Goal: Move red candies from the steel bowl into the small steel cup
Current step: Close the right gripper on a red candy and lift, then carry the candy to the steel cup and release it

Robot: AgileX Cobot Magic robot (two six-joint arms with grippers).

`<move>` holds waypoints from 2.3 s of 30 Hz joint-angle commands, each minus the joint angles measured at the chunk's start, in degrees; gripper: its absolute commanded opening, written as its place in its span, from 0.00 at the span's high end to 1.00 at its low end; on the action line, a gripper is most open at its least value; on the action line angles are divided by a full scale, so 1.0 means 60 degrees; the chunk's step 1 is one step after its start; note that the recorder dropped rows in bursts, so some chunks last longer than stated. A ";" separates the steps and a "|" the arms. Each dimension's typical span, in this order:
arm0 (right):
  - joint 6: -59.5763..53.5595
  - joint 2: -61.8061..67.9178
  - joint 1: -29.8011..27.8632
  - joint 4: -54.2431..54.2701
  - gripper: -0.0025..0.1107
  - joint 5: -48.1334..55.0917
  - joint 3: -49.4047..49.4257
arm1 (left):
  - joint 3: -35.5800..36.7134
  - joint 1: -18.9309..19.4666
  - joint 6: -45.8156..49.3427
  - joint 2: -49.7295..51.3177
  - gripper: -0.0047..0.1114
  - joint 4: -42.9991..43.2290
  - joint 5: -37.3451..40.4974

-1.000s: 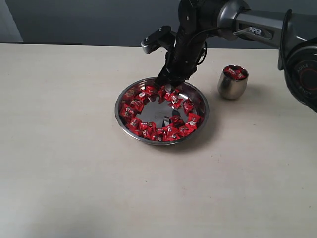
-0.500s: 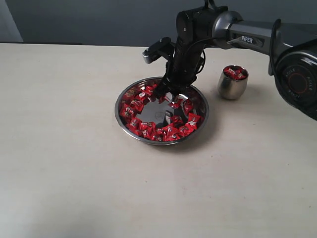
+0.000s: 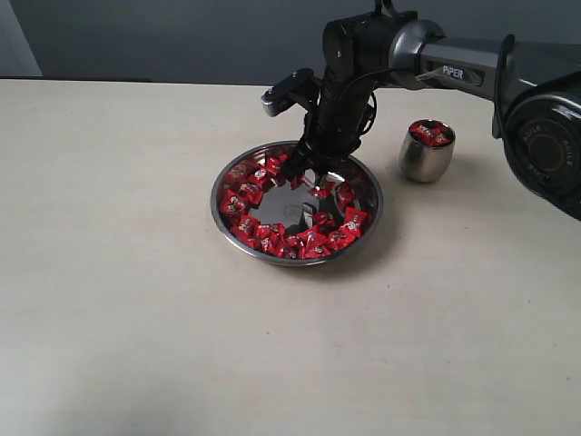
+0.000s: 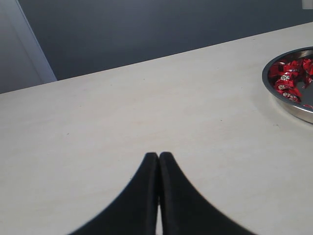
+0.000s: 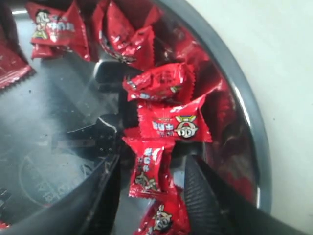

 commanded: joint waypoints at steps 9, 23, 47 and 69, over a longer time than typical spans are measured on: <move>-0.0002 0.0224 -0.0003 -0.0086 0.61 0.0099 0.0028 | -0.0010 -0.0003 -0.0052 -0.0041 0.96 0.0028 -0.0064; -0.0002 0.0300 -0.0003 -0.0086 0.90 -0.0065 0.0028 | -0.0010 -0.0003 -0.0052 -0.0041 0.96 0.0028 -0.0064; 0.0018 -0.2359 -0.1623 0.0435 0.98 0.0267 0.0011 | -0.0010 -0.0003 -0.0052 -0.0041 0.96 0.0028 -0.0064; 0.0018 -0.2042 -0.2870 0.0970 0.98 0.1223 0.0043 | -0.0010 -0.0003 -0.0052 -0.0041 0.96 0.0028 -0.0064</move>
